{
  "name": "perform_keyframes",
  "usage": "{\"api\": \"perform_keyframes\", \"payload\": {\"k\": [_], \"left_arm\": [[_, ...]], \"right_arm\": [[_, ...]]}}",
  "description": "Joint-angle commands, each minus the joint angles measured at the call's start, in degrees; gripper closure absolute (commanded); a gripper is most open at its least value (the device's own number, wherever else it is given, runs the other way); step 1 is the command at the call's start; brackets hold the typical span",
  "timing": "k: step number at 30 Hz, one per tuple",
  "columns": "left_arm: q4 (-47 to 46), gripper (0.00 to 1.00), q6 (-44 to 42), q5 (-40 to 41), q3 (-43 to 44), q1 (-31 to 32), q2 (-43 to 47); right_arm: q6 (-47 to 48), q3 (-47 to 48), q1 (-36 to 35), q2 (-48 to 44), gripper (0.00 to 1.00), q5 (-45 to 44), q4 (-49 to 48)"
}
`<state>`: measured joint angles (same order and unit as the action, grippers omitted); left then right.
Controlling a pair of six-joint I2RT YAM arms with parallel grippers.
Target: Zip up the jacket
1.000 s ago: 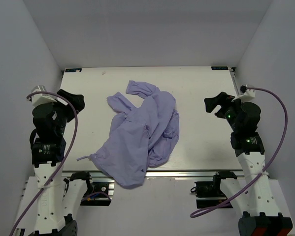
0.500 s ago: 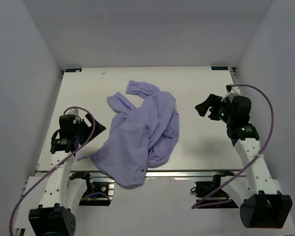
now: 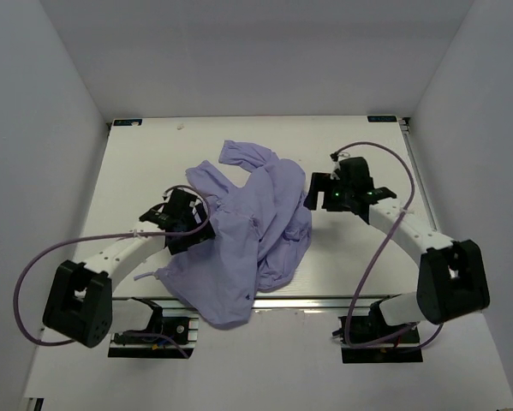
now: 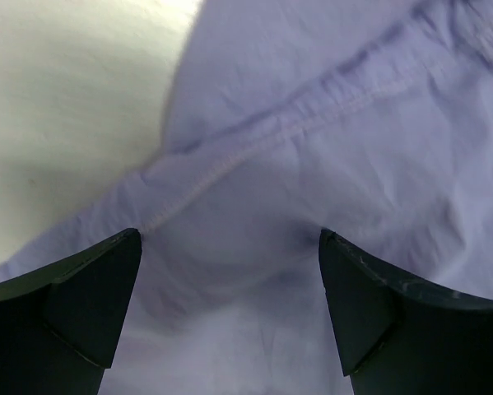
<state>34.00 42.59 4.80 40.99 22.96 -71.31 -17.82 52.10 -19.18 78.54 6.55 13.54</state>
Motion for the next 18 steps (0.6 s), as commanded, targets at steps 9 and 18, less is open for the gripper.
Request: {"api": "perform_keyframes", "payload": {"k": [9,18], "left_arm": [[-4.82,1.00,-0.05,10.92,7.86,0.15,-11.22],[2.46,1.00,4.52,30.16,16.21,-3.53,-10.87]], "right_arm": [[-11.15,6.08,-7.97,17.07,0.12,-14.62,0.52],[-16.10,6.09,-8.68,15.16,1.00,-29.29,4.56]]}}
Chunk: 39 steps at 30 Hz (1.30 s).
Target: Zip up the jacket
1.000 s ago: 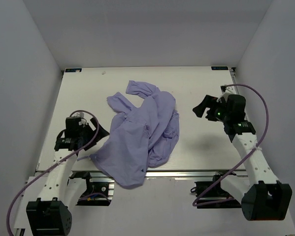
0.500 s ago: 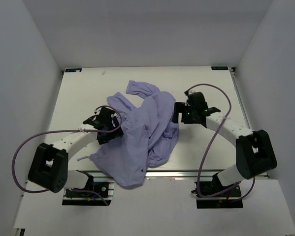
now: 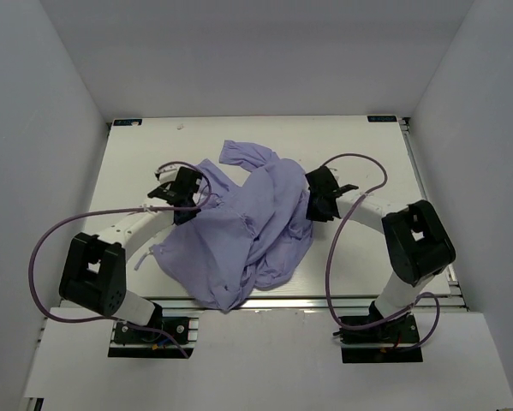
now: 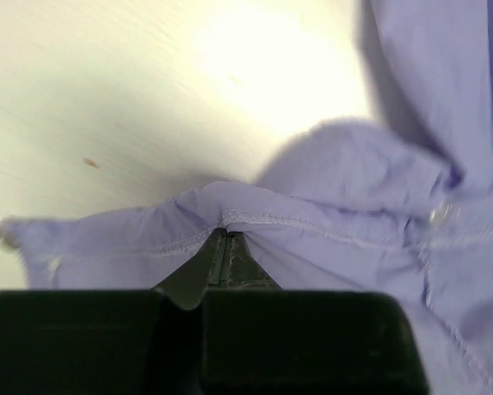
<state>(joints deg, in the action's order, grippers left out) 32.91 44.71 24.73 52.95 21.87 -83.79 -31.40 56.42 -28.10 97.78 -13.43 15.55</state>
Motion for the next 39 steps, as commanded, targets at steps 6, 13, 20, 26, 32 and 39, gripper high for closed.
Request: {"api": "perform_keyframes", "payload": {"k": [6,13,20,26,32,39], "left_arm": [[11.29,1.00,5.73,15.96,9.71,-15.07,2.84],[10.43,1.00,6.10,14.56,8.40,-18.26,4.78],[15.17,1.00,6.89,18.33,15.33,-18.88,-1.02],[10.61,1.00,-0.75,13.60,27.02,-19.85,-1.74],[-11.79,1.00,-11.48,2.08,19.92,-19.85,13.46],[-11.47,1.00,-14.29,9.10,26.32,-19.85,6.64]], "right_arm": [[-0.68,-2.36,8.12,-10.67,1.00,-12.76,7.21],[5.99,-6.94,14.39,-15.95,1.00,-8.37,5.46],[10.82,-2.12,16.49,-16.74,1.00,-9.59,4.93],[16.08,14.57,21.51,-17.17,1.00,-6.79,7.48],[23.05,18.19,21.59,-24.73,1.00,2.88,0.28],[27.08,26.45,22.29,-19.13,1.00,-4.92,3.35]]}}
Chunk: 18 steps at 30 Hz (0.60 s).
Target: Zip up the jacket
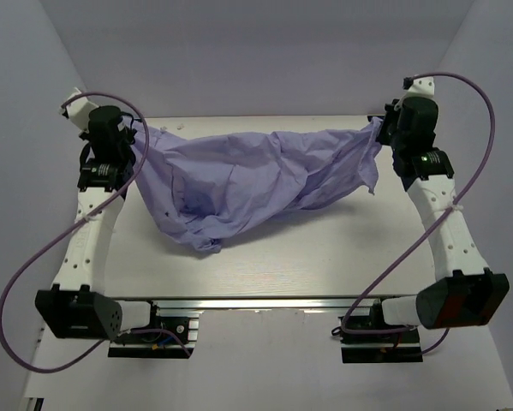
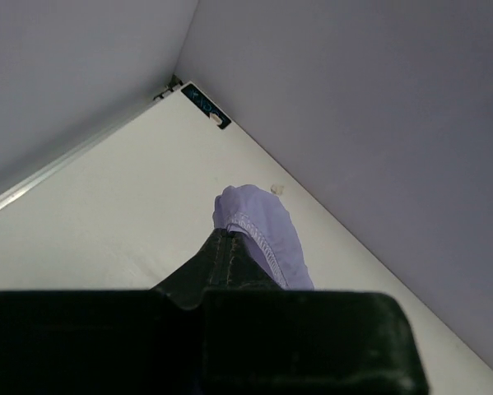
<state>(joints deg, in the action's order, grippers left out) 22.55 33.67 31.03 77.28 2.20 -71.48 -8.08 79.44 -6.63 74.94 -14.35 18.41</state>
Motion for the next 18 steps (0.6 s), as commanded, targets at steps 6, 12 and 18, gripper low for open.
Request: {"api": "perform_keyframes", "payload": {"k": [6,12,18], "left_arm": [[-4.94,1.00,-5.10,-4.20,3.85,-0.26,-17.63],[-5.45,0.91,-9.49,-11.95,16.43,-0.26,-32.18],[9.53,0.02,-6.70,-14.85,24.00,-0.26,-32.51]], "right_arm": [[2.46,11.26,2.77,18.99,1.00,3.61,5.85],[4.03,21.34,2.77,33.49,1.00,3.01,7.03],[2.10,21.15,2.50,27.42,0.33,8.71,12.18]]}}
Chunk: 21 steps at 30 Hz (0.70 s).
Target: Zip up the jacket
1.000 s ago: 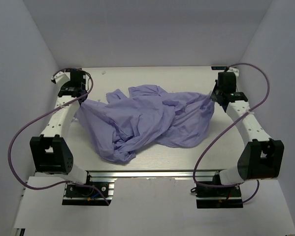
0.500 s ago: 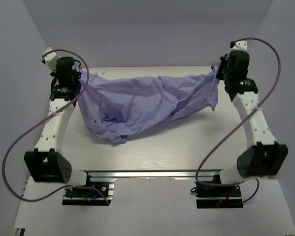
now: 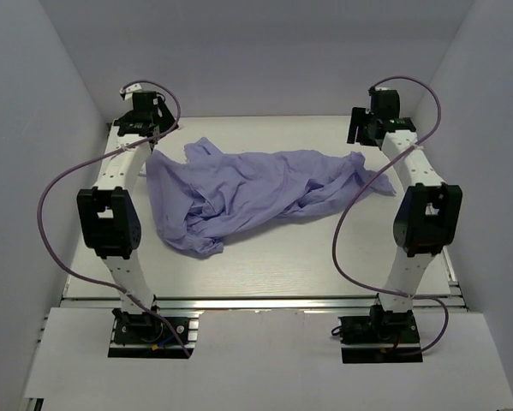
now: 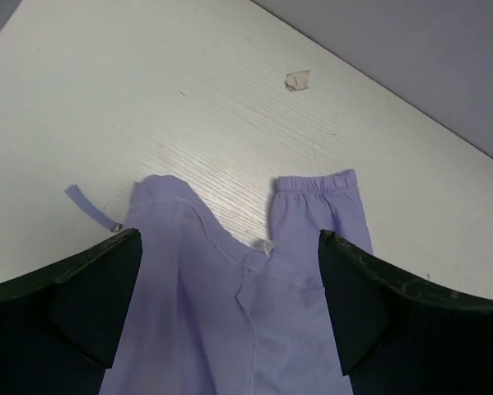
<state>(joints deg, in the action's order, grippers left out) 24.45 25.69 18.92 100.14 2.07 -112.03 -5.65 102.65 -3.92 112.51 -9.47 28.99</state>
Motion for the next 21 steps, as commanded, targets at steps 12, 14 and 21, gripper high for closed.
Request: {"api": "perform_keyframes", "payload": {"k": [12,14,21], "left_arm": [[13.26,0.02,22.29,-18.21,-56.17,14.18,53.22],[11.87,0.02,25.70,-18.83,-60.91,19.10,54.02],[4.38,0.02,28.01,-19.72,-64.81,26.14,45.96]], "right_arm": [[-12.62,-51.31,-25.14,-43.34,0.11,-0.63,-8.07],[-14.20,-52.72,-31.48,-42.20,0.11,-0.98,-8.42],[-14.83,-51.34,-38.53,-28.41,0.16,-3.18,-18.88]]}}
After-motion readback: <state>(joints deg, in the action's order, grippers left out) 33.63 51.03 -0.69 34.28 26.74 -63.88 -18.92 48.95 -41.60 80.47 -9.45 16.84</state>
